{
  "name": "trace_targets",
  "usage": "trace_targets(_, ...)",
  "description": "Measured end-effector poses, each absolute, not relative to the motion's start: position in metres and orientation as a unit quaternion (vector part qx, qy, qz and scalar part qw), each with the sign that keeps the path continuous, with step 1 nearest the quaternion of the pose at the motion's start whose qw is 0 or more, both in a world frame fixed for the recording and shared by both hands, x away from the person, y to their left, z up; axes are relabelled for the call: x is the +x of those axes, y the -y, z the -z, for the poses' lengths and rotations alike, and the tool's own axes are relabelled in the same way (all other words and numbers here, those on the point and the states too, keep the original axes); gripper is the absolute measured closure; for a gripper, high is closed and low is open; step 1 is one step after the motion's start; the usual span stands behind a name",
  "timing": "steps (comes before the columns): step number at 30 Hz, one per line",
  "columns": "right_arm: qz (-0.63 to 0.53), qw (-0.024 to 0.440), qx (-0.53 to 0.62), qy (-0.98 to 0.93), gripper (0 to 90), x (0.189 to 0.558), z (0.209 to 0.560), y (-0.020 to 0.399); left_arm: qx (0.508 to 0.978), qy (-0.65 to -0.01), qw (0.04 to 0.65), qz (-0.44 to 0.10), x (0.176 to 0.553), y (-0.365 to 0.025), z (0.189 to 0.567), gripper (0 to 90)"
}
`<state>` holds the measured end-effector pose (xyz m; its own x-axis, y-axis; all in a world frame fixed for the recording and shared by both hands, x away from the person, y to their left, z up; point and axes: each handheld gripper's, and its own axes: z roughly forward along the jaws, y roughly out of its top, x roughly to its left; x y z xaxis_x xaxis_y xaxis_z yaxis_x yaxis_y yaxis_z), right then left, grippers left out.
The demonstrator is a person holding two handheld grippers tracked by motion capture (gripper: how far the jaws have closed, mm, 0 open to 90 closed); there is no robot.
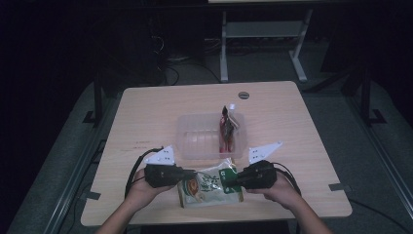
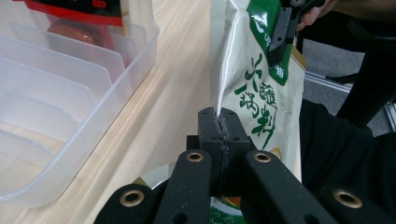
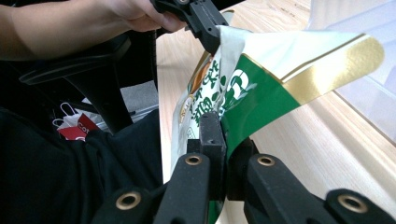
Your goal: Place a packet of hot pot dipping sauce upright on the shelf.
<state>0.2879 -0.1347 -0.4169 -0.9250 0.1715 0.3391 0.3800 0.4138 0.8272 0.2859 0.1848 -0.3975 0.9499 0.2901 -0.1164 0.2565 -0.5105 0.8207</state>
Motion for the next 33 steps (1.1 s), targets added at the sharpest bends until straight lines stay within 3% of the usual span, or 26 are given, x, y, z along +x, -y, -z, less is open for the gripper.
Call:
trace_targets(10,0.517,0.095,-0.155,0.837,90.0,0.287,0.416,0.134,0.87,-0.157,0.468,-0.014,0.287,-0.184,0.403,88.0)
trace_targets(22,0.531,0.098,-0.153,0.828,90.0,0.285,0.413,0.136,0.861,-0.176,0.477,-0.029,0.287,-0.197,0.396,69.8)
trace_targets(25,0.538,0.099,-0.159,0.822,90.0,0.286,0.412,0.139,0.855,-0.186,0.483,-0.034,0.286,-0.206,0.393,72.7)
trace_targets(29,0.552,0.1,-0.159,0.812,90.0,0.287,0.409,0.141,0.859,-0.177,0.479,-0.02,0.284,-0.209,0.392,87.5)
trace_targets(33,0.564,0.098,-0.151,0.806,90.0,0.286,0.402,0.137,0.865,-0.167,0.474,-0.014,0.283,-0.197,0.394,89.4)
